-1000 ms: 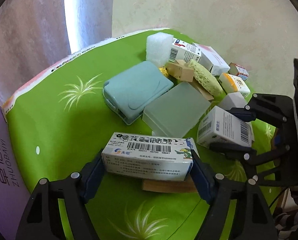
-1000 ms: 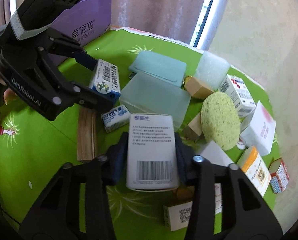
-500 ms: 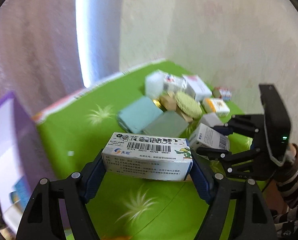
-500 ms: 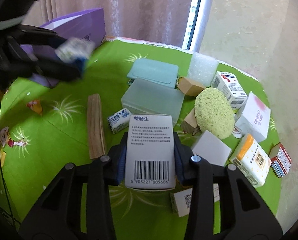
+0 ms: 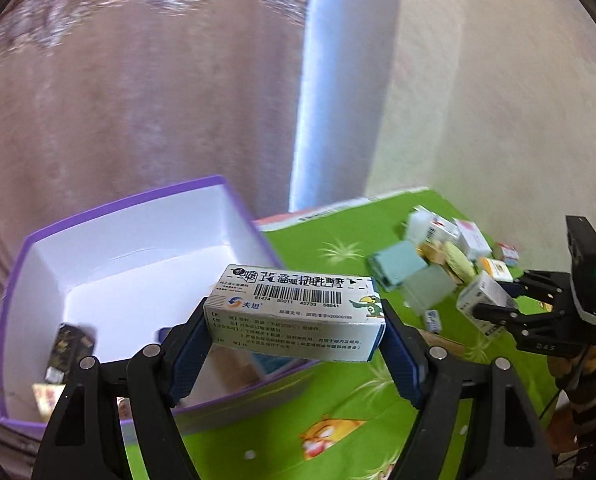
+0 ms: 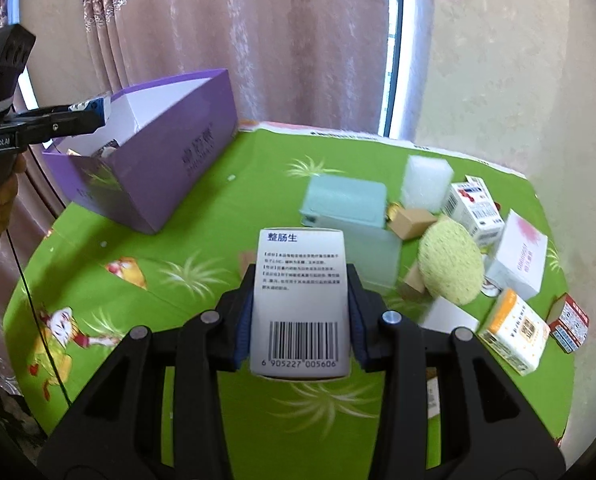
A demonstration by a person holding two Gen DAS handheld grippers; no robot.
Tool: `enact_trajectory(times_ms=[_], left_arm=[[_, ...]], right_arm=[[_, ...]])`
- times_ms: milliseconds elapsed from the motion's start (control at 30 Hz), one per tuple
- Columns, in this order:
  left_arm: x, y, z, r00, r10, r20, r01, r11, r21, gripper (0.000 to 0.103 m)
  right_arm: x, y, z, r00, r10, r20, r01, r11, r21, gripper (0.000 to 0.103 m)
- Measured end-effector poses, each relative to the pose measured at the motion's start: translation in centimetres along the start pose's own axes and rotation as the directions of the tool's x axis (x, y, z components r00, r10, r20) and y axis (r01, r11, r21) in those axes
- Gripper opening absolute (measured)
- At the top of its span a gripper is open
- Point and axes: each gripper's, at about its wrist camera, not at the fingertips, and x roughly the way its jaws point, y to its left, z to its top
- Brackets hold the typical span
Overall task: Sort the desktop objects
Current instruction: 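Carry both white medicine boxes over the purple box and release them inside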
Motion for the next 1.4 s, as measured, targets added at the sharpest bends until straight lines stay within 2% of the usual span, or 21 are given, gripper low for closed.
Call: enact_trajectory(times_ms=[200, 367, 867, 1133, 1400], left_arm=[[-1.4, 3.1, -0.8, 0.996, 0.083, 0.017, -0.081, 0.994, -0.079, 0.077], [-1.9, 4.7, -1.5, 0.993, 0.112, 0.026, -0.108, 0.985, -0.133, 0.077], [-2.8, 8.2, -2.5, 0.988, 0.147, 0.038, -0.136, 0.968, -0.212, 0.077], [-2.1, 9.5, -2.6, 0.985, 0.168, 0.031, -0.156, 0.958, -0.24, 0.077], [-1.4, 10.6, -2.6, 0.983, 0.185, 0.019, -0.174, 0.95, -0.259, 0.077]], right_arm=[[0.3, 3.0, 2.4, 0.999, 0.043, 0.016, -0.043, 0.999, -0.017, 0.043], [1.1, 6.0, 4.7, 0.996, 0.087, 0.035, -0.086, 0.995, -0.041, 0.043], [4.5, 11.9, 10.3, 0.987, 0.142, 0.074, -0.139, 0.99, -0.034, 0.043], [7.1, 14.0, 11.9, 0.987, 0.151, 0.062, -0.149, 0.988, -0.035, 0.043], [8.2, 15.1, 13.1, 0.986, 0.144, 0.088, -0.141, 0.989, -0.033, 0.043]])
